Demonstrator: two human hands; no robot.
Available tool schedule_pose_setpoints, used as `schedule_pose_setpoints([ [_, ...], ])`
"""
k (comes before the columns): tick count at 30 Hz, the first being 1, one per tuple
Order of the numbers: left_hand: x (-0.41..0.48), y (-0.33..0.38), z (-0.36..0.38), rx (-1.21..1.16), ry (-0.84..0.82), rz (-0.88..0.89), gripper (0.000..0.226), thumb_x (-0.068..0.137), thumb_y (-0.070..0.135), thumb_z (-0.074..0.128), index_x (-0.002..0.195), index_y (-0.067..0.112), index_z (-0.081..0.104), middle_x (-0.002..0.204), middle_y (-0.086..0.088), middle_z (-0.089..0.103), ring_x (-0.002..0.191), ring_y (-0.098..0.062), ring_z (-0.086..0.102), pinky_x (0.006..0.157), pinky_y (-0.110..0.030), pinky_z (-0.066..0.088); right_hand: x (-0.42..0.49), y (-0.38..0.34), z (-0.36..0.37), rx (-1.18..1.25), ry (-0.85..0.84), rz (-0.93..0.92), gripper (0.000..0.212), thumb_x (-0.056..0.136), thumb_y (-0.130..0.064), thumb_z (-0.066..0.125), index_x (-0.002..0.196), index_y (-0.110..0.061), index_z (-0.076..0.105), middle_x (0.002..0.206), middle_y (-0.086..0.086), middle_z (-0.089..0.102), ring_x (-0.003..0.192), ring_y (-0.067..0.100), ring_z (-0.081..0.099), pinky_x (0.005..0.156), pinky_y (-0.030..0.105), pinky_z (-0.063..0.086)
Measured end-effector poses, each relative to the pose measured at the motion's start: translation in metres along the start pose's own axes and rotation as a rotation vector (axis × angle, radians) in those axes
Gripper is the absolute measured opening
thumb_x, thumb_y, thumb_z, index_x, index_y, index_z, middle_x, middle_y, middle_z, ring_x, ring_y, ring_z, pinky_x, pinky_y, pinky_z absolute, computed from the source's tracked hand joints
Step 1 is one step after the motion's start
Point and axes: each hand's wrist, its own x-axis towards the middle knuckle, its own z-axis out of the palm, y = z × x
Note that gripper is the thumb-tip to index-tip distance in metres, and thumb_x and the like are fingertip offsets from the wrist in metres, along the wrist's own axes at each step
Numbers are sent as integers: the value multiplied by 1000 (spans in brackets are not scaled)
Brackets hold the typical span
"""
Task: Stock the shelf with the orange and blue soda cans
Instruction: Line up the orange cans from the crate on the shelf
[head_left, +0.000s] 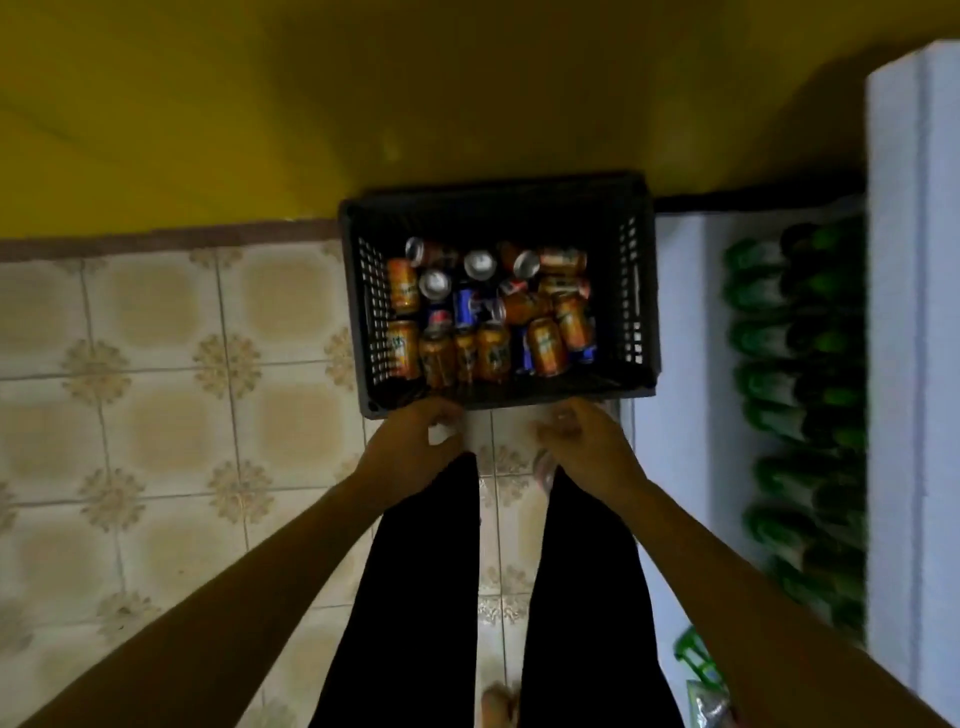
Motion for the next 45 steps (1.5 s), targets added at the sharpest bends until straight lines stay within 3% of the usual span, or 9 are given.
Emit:
schedule_pose_setpoints([
  [8, 194, -39, 83, -43, 19, -109, 37, 85, 19, 69, 119, 10, 58, 119, -6, 61, 112, -24, 57, 88, -29, 44, 231, 12, 8, -213, 32, -64, 35, 86, -29, 67, 93, 5, 63, 91, 17, 63, 83, 26, 58, 71, 33, 45],
  [11, 254, -44, 103, -94, 53, -152, 49, 82, 25, 72, 124, 7, 53, 116, -8, 62, 99, -22, 59, 76, -20, 46, 283, 28, 17, -226, -28, -9, 31, 83, -37, 70, 80, -8, 60, 77, 2, 54, 80, 21, 54, 72, 31, 43],
  [13, 283, -51, 118, -114, 66, -173, 62, 81, 28, 74, 132, 9, 44, 120, -4, 58, 101, -19, 56, 75, -17, 43, 307, 43, 27, -122, -77, 64, 37, 83, -38, 70, 108, -12, 60, 93, -4, 57, 98, 21, 55, 75, 25, 41],
  [15, 303, -61, 129, -149, 127, -187, 73, 79, 26, 76, 137, 10, 34, 128, -9, 54, 113, -27, 55, 83, -31, 45, 328, 55, 41, 42, -99, 131, 58, 85, -34, 69, 135, -14, 47, 121, -2, 55, 119, 19, 50, 83, 23, 37],
  [21, 301, -89, 126, -292, 131, -118, 78, 72, 19, 81, 137, 14, 37, 120, -2, 56, 107, -21, 57, 92, -40, 49, 351, 65, 78, 120, -21, 64, 73, 71, -31, 81, 135, -20, 48, 131, 3, 57, 117, 25, 56, 92, 36, 49],
  [28, 195, -36, 70, -127, 97, 66, 102, 45, 66, 74, 131, 26, 38, 126, -1, 54, 113, -22, 55, 90, -46, 51, 226, 16, 16, 495, -88, 220, 45, 80, -35, 72, 117, -24, 50, 115, 7, 63, 101, 25, 62, 95, 43, 50],
  [36, 14, 97, -33, -310, -57, 174, 94, 64, 48, 77, 140, 17, 30, 121, 4, 56, 107, -17, 60, 84, -30, 52, -4, -106, -69, 560, -96, 51, 61, 81, -57, 61, 128, -20, 52, 120, 10, 64, 103, 27, 64, 100, 47, 46],
  [39, -52, 135, -68, -511, -143, 175, 65, 84, 20, 70, 137, 18, 32, 114, -3, 60, 95, -21, 63, 74, -26, 54, -90, -128, -80, 704, -26, -30, 61, 85, -60, 53, 127, -17, 55, 118, 10, 65, 106, 25, 63, 94, 42, 49],
  [45, -174, 176, -86, -754, -336, 264, 65, 80, 18, 72, 137, 26, 41, 121, -7, 65, 105, -27, 66, 83, -37, 55, -236, -144, -66, 1110, 32, -342, 50, 95, -53, 37, 126, -20, 57, 120, 7, 67, 104, 21, 67, 84, 35, 57],
])
